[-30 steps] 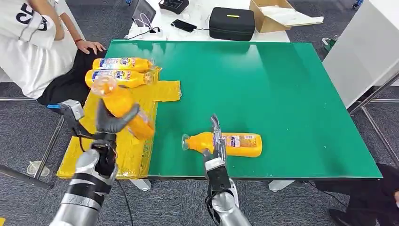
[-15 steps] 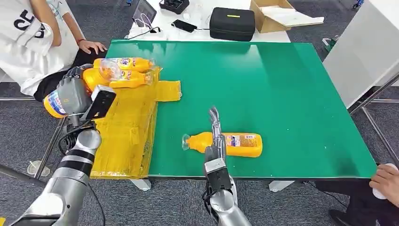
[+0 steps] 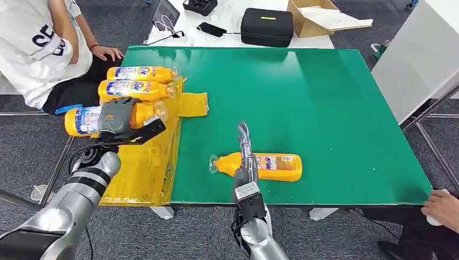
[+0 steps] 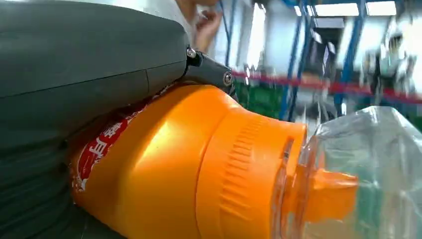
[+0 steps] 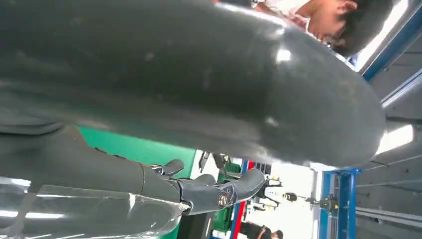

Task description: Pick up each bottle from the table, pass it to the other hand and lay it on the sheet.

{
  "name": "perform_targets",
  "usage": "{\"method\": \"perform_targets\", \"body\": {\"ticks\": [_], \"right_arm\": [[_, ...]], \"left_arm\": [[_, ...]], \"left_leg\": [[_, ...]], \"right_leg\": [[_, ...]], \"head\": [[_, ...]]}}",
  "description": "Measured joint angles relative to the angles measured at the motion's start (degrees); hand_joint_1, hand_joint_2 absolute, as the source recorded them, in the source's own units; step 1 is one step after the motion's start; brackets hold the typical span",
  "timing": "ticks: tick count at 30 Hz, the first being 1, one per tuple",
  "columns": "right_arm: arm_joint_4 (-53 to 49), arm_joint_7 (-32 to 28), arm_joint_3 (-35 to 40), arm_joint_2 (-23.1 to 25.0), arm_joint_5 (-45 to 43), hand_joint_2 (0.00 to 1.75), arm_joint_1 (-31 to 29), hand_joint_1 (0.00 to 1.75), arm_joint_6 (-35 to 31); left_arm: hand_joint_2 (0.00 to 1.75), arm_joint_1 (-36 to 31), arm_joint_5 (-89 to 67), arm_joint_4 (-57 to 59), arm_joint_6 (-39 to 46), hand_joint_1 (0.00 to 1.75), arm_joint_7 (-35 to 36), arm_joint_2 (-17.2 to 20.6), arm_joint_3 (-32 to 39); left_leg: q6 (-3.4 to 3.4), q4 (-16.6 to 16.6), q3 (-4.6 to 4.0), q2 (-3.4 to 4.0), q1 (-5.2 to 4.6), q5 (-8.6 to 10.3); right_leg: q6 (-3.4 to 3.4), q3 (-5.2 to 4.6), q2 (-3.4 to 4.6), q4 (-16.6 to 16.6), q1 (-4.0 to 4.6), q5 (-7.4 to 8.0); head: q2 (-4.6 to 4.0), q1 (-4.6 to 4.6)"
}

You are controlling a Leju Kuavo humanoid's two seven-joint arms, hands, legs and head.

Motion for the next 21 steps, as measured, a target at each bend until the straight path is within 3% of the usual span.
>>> {"method": "perform_targets", "body": {"ticks": [10,17,18,19,20,21], "right_arm": [[0.7,0.0,-0.04,0.55,0.11,0.0,-0.01,0.0,1.88],[2.01,0.0,-0.18,1.07,0.35,0.0,-0.09,0.0,2.27],[2.27,0.0,-0.2,1.09,0.39,0.0,-0.21,0.0,2.29],[2.47,0.0,-0.2,1.14,0.46,0.0,-0.3,0.0,2.34],[2.71,0.0,-0.2,1.22,0.57,0.0,-0.37,0.0,2.4],[2.91,0.0,-0.22,1.22,0.68,0.0,-0.46,0.0,2.45]], "left_arm": [[1.75,-0.44,1.99,3.61,-16.43,1.75,-0.48,0.13,-1.46],[1.75,0.76,1.97,4.83,-18.68,1.69,-1.07,-0.13,-1.51],[1.75,1.02,1.95,4.96,-18.81,1.29,-1.14,-0.24,-1.53],[1.75,1.24,1.95,5.09,-18.9,1.1,-1.22,-0.33,-1.53],[1.75,1.46,1.97,5.18,-19.01,0.09,-1.37,-0.44,-1.55],[1.75,1.67,2.14,5.18,-19.29,0.0,-1.64,-0.53,-1.55]], "left_leg": [[0.0,0.0,-0.01,-0.01,0.0,0.01],[0.0,0.0,-0.02,-0.01,0.0,0.0],[0.0,0.0,-0.02,-0.01,0.0,0.0],[0.0,0.0,-0.02,-0.01,0.0,0.0],[0.0,0.0,-0.02,-0.01,0.0,0.0],[0.0,0.0,-0.02,-0.01,0.0,0.0]], "right_leg": [[0.0,0.0,0.0,0.0,0.0,0.0],[0.0,0.0,0.0,0.0,0.0,0.0],[0.0,-0.01,0.0,0.0,0.0,0.0],[0.0,0.0,0.0,0.0,0.0,0.0],[0.0,0.0,0.0,0.0,0.0,0.0],[0.0,0.0,0.0,0.0,0.0,0.0]], "head": [[0.0,0.0],[0.0,0.02],[0.0,0.0],[0.0,0.02],[0.0,0.02],[0.0,0.02]]}}
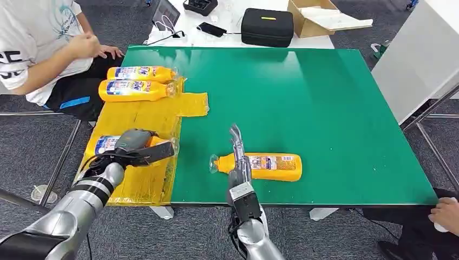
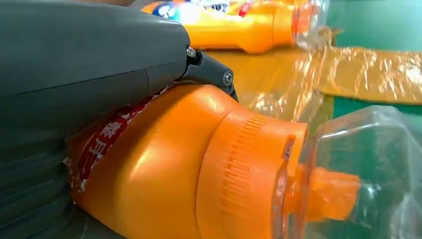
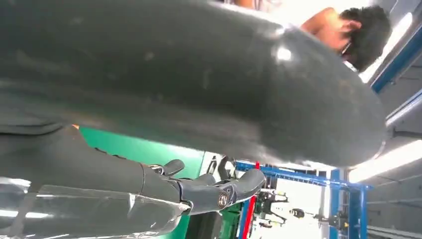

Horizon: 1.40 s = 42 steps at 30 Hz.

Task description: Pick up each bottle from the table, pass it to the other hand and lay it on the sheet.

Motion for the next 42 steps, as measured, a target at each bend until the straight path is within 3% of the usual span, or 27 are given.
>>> {"method": "perform_targets", "body": {"ticks": [1,2,29,37,38,39,42], "right_arm": [[0.26,0.0,-0.02,0.02,0.02,0.0,-0.11,0.0,0.04],[0.52,0.0,-0.04,0.09,0.09,0.0,-0.22,0.0,0.13],[3.28,0.0,-1.42,0.5,0.35,0.0,-0.8,0.0,0.7],[3.76,0.0,-1.6,0.55,0.37,0.0,-0.93,0.0,0.39],[3.91,0.0,-1.6,0.55,0.57,0.0,-0.99,0.0,-0.11],[4.0,0.0,-1.6,0.55,0.72,1.75,-1.04,0.0,-0.35],[4.35,0.2,-1.53,0.55,2.93,1.75,-1.31,0.0,-2.41]], "left_arm": [[1.75,0.15,0.24,0.0,-0.2,0.0,-0.18,-0.06,0.0],[0.0,0.28,0.59,0.0,-0.39,0.0,-0.55,-0.09,0.0],[0.0,1.69,5.82,-0.04,-3.65,0.0,-5.97,-0.74,0.18],[0.0,2.73,24.12,-2.3,-17.25,0.0,-12.75,-0.96,6.39],[1.75,3.65,28.54,-3.76,-17.47,0.0,-12.96,-1.37,7.81],[1.75,4.24,31.54,-4.93,-17.36,0.0,-13.05,-1.64,9.02],[1.75,5.54,39.86,-8.25,-14.66,0.0,-13.12,-3.24,12.66]], "left_leg": [[0.0,0.0,0.0,0.0,0.0,0.0],[0.0,0.0,0.0,0.0,0.0,0.0],[0.0,0.0,0.02,-0.01,0.0,0.0],[0.0,0.0,0.04,0.0,0.0,0.01],[0.0,0.0,0.04,0.01,0.0,0.01],[0.0,0.0,0.05,0.01,0.0,0.01],[0.0,0.0,0.03,-0.02,-0.01,0.01]], "right_leg": [[0.0,0.0,0.0,0.0,0.0,0.0],[0.0,0.01,0.0,0.0,0.0,0.0],[0.0,0.02,0.0,0.0,0.0,0.0],[0.0,0.03,0.0,0.0,0.0,0.0],[0.0,0.02,0.0,0.0,0.0,0.0],[0.0,0.02,0.0,0.0,0.0,0.0],[0.0,0.02,0.0,0.0,-0.01,0.0]], "head": [[0.0,0.0],[0.0,0.0],[0.0,0.0],[0.0,-0.04],[0.0,0.0],[0.02,-0.02],[0.0,0.0]]}}
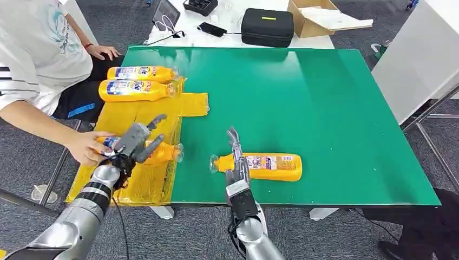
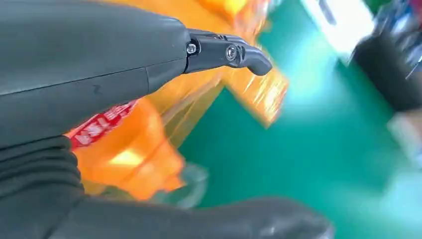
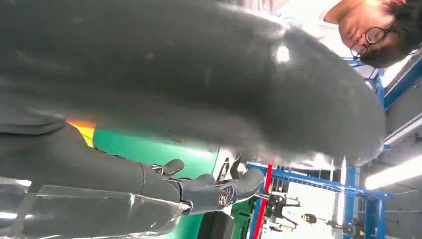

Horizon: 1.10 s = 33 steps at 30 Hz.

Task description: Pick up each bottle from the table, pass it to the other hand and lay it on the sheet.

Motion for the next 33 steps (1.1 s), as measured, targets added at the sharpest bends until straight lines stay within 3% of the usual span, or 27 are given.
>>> {"method": "perform_targets", "body": {"ticks": [4,8,12,15,21,33], "right_arm": [[0.13,7.81,0.05,-1.0,10.99,1.75,-0.75,0.0,-3.62],[-0.48,18.19,-1.13,-4.89,21.97,1.75,-2.14,0.0,-2.78],[-0.61,27.64,-3.61,-10.37,30.21,1.75,-4.34,0.0,2.59],[-0.59,32.61,-5.23,-14.58,32.91,1.75,-5.06,0.0,10.09],[-0.96,35.21,-7.15,-21.84,32.98,1.75,-5.55,0.0,16.9],[-4.26,36.0,-7.39,-29.31,28.91,1.75,-5.17,0.0,25.32]], "left_arm": [[1.75,1.92,12.22,-7.89,10.73,0.0,-0.13,-2.68,7.46],[1.75,5.65,14.19,-16.63,16.18,0.0,-0.13,-3.45,10.0],[1.75,11.29,13.99,-24.22,18.64,0.0,-0.13,-3.63,10.42],[1.75,14.92,14.01,-28.0,19.03,0.0,-0.13,-3.91,10.42],[1.75,19.25,13.29,-30.55,19.16,0.0,-0.11,-4.28,10.35],[1.75,20.08,11.11,-30.72,17.67,0.0,-0.11,-4.76,10.27]], "left_leg": [[0.0,0.0,0.0,0.02,0.0,-0.01],[0.01,0.0,0.0,0.0,-0.01,-0.01],[0.02,0.0,0.0,-0.02,-0.04,-0.02],[0.04,0.01,-0.01,-0.01,-0.08,-0.03],[0.04,0.01,-0.01,-0.04,-0.11,-0.04],[0.08,0.01,0.01,-0.02,-0.13,-0.01]], "right_leg": [[0.0,0.0,0.01,0.0,0.0,0.0],[0.0,0.01,0.0,-0.01,0.0,0.0],[0.01,0.03,0.0,-0.02,-0.04,0.0],[0.01,0.02,0.0,-0.04,-0.08,0.0],[0.02,0.02,-0.01,-0.04,-0.12,0.0],[0.1,0.03,0.0,-0.04,-0.14,0.06]], "head": [[0.0,-0.02],[0.0,-0.02],[0.02,0.0],[0.0,-0.02],[0.0,-0.04],[0.0,-0.02]]}}
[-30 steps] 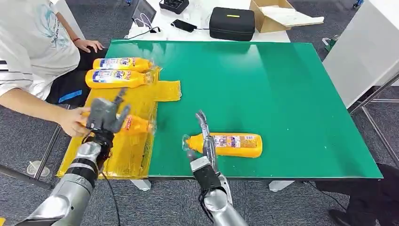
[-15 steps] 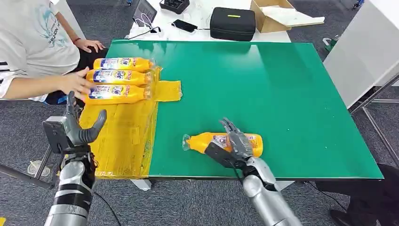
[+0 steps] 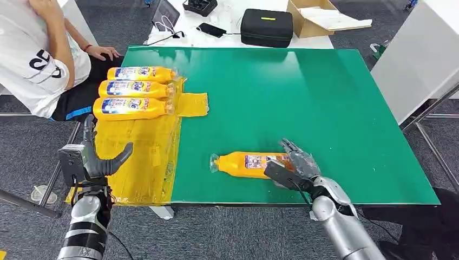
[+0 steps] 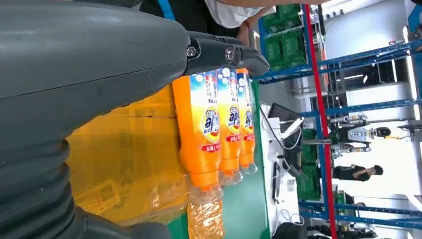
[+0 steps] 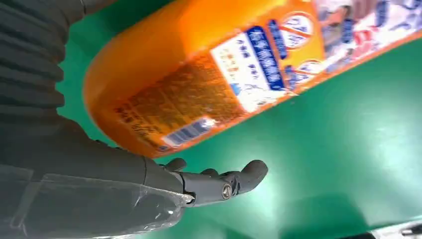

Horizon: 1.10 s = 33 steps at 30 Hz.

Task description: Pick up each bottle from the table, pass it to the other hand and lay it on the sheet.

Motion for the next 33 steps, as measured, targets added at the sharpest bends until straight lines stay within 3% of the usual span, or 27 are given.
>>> {"method": "perform_targets", "body": {"ticks": [11,12,13,18,19,21,33], "right_arm": [[1.31,0.87,1.64,-2.07,-1.44,1.75,-1.55,0.03,4.17],[2.1,0.87,2.08,-2.07,-1.53,1.75,-2.04,0.14,4.3],[3.0,0.79,2.47,-2.05,-1.71,1.75,-2.59,0.68,4.3],[7.12,-0.33,3.82,-0.9,-2.38,1.75,-4.33,0.68,1.51],[7.63,-0.42,4.07,-0.57,-2.38,1.75,-4.45,1.36,1.16],[8.46,-0.61,4.48,-0.06,-2.4,1.75,-4.77,1.75,0.87],[10.03,-4.24,4.61,2.17,-3.72,1.75,-4.04,1.75,-2.47]], "left_arm": [[1.75,-0.79,0.2,0.59,-1.13,0.0,0.0,-0.74,-0.09],[1.75,-1.13,0.24,0.88,-1.36,0.0,0.0,-0.81,-0.11],[1.75,-1.49,0.46,1.25,-1.44,0.0,0.0,-0.92,-0.11],[1.75,-2.83,1.09,2.88,-1.46,0.0,0.02,-1.25,-0.61],[1.75,-2.98,1.14,3.13,-1.49,0.0,0.02,-1.29,-0.74],[1.75,-3.23,1.12,3.56,-1.49,0.0,0.02,-1.44,-0.96],[1.75,-3.59,2.1,5.2,-1.62,0.0,0.02,-1.68,-1.73]], "left_leg": [[0.0,0.0,-0.01,0.01,0.01,0.0],[0.0,0.0,-0.01,0.0,0.01,0.01],[0.02,0.0,-0.01,0.0,0.01,0.02],[0.04,0.0,0.01,0.01,0.01,0.03],[0.04,0.0,0.02,0.01,0.01,0.03],[0.04,0.0,0.04,0.02,0.01,0.03],[0.04,0.0,0.06,0.04,0.01,0.03]], "right_leg": [[0.0,-0.01,0.0,0.0,0.01,0.0],[0.0,-0.01,0.0,0.0,0.01,0.0],[0.0,0.0,0.0,0.0,0.0,0.0],[0.03,0.0,0.0,0.0,0.01,0.03],[0.03,0.0,0.0,0.0,0.01,0.03],[0.03,0.0,0.01,0.0,0.01,0.02],[0.03,0.01,0.02,0.0,0.01,0.03]], "head": [[0.0,0.0],[0.0,0.0],[0.0,-0.02],[0.0,0.0],[0.0,-0.04],[0.0,-0.04],[0.0,-0.02]]}}
